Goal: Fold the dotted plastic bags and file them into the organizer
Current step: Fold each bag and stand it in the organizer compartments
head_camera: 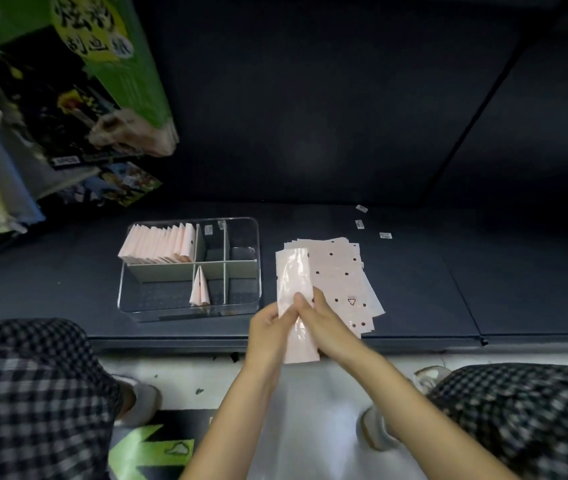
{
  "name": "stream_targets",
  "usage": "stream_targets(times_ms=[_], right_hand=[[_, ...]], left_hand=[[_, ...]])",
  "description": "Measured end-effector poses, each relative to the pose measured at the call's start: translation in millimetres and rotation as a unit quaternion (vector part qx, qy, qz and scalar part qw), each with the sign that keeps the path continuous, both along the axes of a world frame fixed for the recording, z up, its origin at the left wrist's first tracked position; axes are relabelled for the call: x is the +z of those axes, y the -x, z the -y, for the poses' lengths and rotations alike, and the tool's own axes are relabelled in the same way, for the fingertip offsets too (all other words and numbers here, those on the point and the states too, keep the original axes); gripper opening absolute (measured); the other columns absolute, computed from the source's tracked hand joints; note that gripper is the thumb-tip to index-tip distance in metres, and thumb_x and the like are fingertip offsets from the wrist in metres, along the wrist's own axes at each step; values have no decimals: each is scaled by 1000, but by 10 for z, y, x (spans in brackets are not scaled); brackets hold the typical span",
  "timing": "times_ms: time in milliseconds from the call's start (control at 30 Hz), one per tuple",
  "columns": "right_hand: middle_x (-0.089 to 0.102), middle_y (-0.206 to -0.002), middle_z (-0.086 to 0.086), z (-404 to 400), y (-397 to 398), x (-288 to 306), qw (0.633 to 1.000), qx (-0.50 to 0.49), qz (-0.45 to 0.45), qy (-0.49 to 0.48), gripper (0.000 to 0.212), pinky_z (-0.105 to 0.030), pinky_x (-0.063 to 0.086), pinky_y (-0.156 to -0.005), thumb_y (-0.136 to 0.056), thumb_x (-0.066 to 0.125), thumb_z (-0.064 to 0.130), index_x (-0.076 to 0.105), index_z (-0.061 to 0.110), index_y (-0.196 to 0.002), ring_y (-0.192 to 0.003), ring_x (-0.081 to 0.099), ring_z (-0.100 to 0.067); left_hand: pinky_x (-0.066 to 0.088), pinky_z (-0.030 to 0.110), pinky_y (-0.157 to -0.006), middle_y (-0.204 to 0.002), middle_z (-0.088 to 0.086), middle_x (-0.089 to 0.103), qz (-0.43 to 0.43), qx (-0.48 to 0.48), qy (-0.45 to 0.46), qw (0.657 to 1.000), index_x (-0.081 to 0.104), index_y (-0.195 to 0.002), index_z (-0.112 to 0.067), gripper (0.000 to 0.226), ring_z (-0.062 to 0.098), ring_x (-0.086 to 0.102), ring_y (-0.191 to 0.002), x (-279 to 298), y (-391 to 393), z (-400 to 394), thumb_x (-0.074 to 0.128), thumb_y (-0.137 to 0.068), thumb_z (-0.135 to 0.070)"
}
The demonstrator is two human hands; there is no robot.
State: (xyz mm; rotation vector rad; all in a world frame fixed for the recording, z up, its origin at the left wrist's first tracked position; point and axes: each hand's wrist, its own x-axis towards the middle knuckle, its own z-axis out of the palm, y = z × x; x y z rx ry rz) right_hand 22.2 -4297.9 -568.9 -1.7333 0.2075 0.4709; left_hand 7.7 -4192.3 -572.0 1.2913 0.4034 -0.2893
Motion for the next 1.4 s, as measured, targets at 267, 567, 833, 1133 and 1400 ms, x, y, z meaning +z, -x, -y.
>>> stream_targets(times_ms=[267, 567, 833, 1133, 1400], right_hand=[[62, -81, -8, 102, 34, 150, 996, -68, 37, -45, 14, -24, 49, -70, -91, 58, 10, 63, 0, -100, -73, 55, -16], [64, -69, 2, 191, -14, 218, 993, -67, 78, -49, 9, -28, 53, -71, -85, 66, 7, 69, 12, -79, -70, 57, -15], [66, -71, 8, 192, -30, 267, 990, -27, 103, -94, 32, -26, 43, -67, -85, 57, -4, 74, 20, -73, -69, 58, -7], [65, -70, 11, 101, -67, 195, 980, -33, 195, -36, 45, -14, 47, -64, -81, 50, -14, 69, 23, -64, -67, 56, -3], [72, -95, 10, -35, -118, 132, 987, -18, 156, -40, 26, -12, 49, -78, -92, 52, 6, 73, 21, -90, -92, 63, -3]], left_hand=[[54, 33, -52, -82, 13, 71, -7, -23, 37, 999, 69, -88, -7, 18, 22, 66, -66, 135, 54, -170, 54, -95, -14], [57, 23, -62, -79, 7, 73, 22, -12, 10, 1000, 66, -91, -3, 9, 14, 69, -70, 198, -53, -417, 59, -88, 2], [54, 20, -61, -74, 7, 70, 67, -20, 31, 997, 69, -69, -7, 32, 14, 70, -71, 251, -88, -533, 51, -88, 11], [56, 27, -66, -86, 10, 73, 19, -20, 63, 998, 70, -89, -8, 25, 17, 70, -77, 153, -149, -507, 56, -93, -29], [49, 25, -63, -70, -2, 70, 136, 3, -142, 980, 71, -72, -19, 20, 12, 60, -66, 38, -221, -540, 64, -86, -7]])
